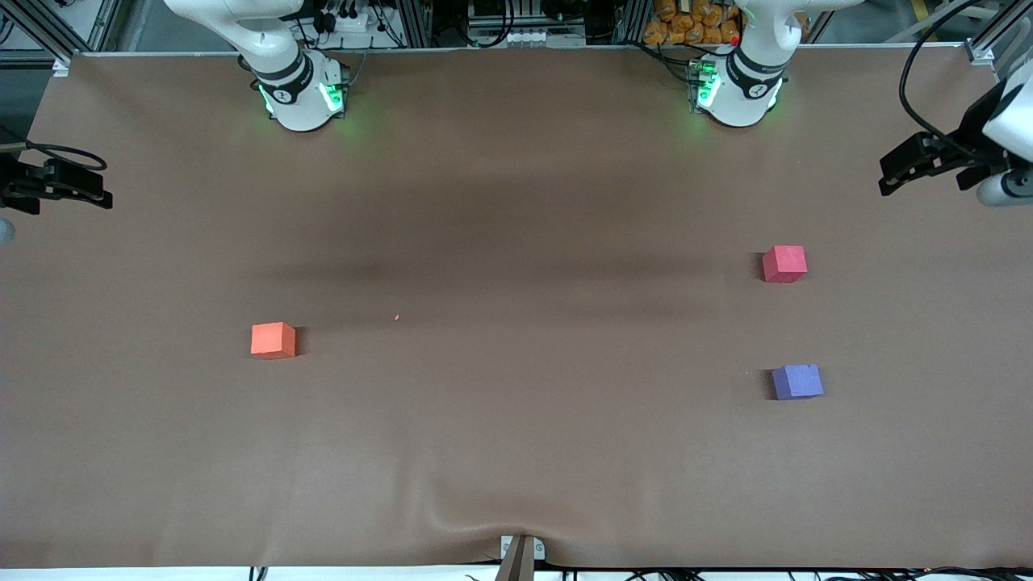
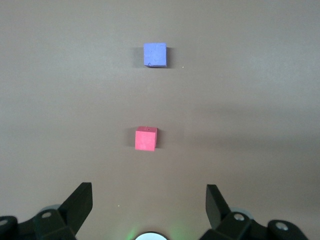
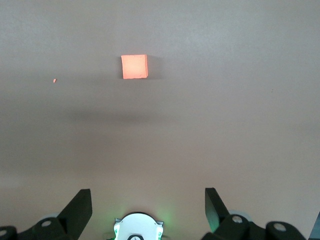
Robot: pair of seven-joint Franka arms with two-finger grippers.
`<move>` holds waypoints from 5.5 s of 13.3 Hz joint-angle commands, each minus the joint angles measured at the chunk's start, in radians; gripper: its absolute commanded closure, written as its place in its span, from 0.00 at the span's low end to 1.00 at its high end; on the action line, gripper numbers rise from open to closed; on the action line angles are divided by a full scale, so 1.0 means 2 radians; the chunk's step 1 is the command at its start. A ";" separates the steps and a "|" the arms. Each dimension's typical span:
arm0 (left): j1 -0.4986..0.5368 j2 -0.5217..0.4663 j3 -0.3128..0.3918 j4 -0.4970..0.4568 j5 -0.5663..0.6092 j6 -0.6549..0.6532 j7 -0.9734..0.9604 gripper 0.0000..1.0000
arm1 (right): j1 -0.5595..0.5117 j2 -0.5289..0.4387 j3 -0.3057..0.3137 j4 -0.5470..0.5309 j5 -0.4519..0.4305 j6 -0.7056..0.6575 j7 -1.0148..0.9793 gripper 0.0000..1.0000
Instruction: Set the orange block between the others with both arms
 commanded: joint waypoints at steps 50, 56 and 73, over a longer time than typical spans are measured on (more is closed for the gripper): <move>0.004 0.015 0.002 -0.033 -0.025 0.006 0.011 0.00 | 0.285 0.294 0.008 -0.034 0.397 0.402 0.266 0.53; 0.004 0.015 0.002 -0.036 -0.024 0.006 0.011 0.00 | 0.383 0.330 -0.019 -0.028 0.456 0.457 0.261 0.51; -0.065 0.128 -0.022 -0.029 -0.022 0.142 -0.032 0.00 | 0.461 0.386 -0.022 0.023 0.490 0.540 0.257 0.04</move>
